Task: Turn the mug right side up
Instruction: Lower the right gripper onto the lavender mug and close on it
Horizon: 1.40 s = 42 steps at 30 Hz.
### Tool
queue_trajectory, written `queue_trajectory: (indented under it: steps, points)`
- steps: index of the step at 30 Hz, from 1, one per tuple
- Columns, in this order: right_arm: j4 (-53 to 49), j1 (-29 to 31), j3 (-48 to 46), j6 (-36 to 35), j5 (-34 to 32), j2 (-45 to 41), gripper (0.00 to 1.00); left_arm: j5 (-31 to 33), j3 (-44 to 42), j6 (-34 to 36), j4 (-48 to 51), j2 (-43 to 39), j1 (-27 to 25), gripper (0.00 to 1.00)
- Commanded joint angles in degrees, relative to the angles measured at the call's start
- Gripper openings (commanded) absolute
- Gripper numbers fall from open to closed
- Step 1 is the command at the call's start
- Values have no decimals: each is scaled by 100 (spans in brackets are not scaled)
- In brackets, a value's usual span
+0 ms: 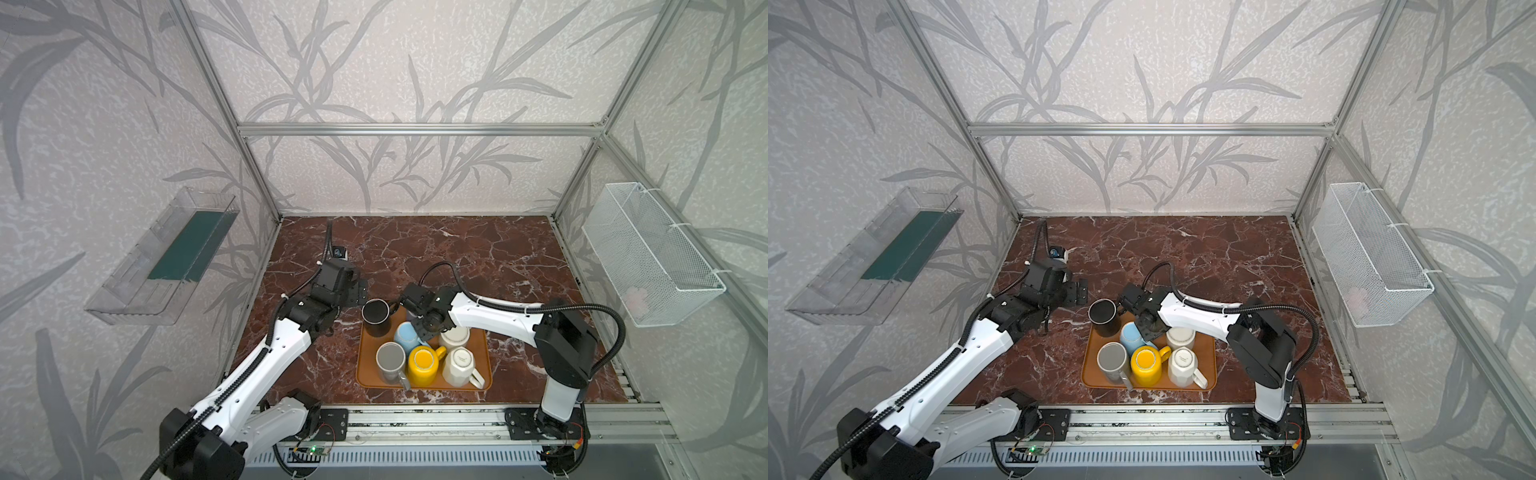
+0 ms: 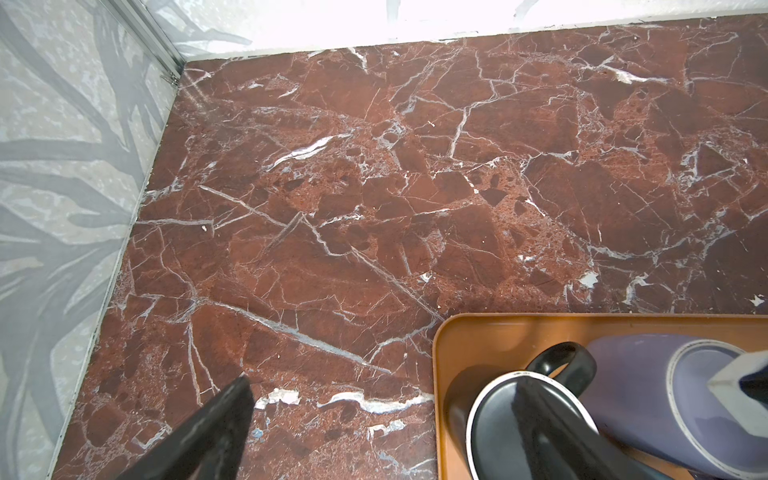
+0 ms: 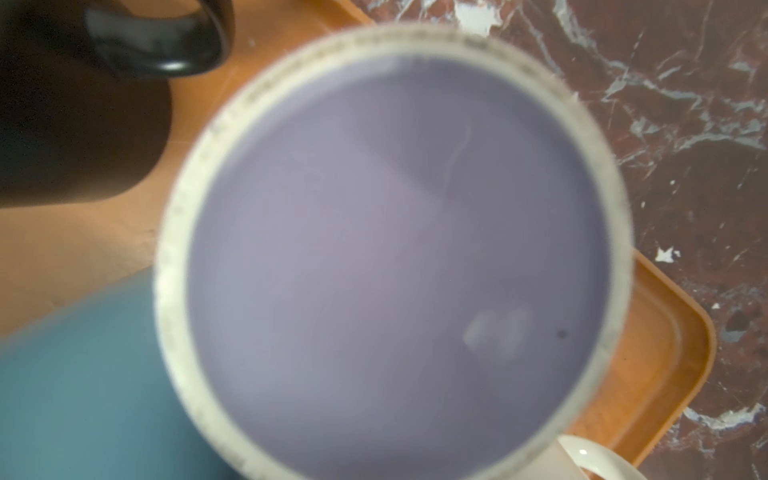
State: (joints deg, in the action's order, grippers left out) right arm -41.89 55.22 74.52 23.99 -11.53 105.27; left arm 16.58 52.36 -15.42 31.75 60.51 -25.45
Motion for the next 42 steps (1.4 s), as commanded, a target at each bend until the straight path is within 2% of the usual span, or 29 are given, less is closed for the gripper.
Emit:
queue_trajectory:
  steps: [1,14,21,31,36,42]
  points:
    - [7,-66,24,-7,81,88,25,-4,-31,37,117,-34,-22,99]
    - [155,-159,-100,-128,160,-111,17,-48,-24,39,33,43,-26,99]
    - [310,-343,-163,-234,408,-339,12,-93,37,83,69,93,-30,99]
    - [558,-525,-293,-252,692,-636,0,-252,31,86,7,182,-30,99]
    - [695,-586,-403,-261,731,-717,0,-328,37,74,9,186,-29,98]
    - [750,-640,-442,-241,700,-901,0,-793,-6,46,-122,98,-28,97]
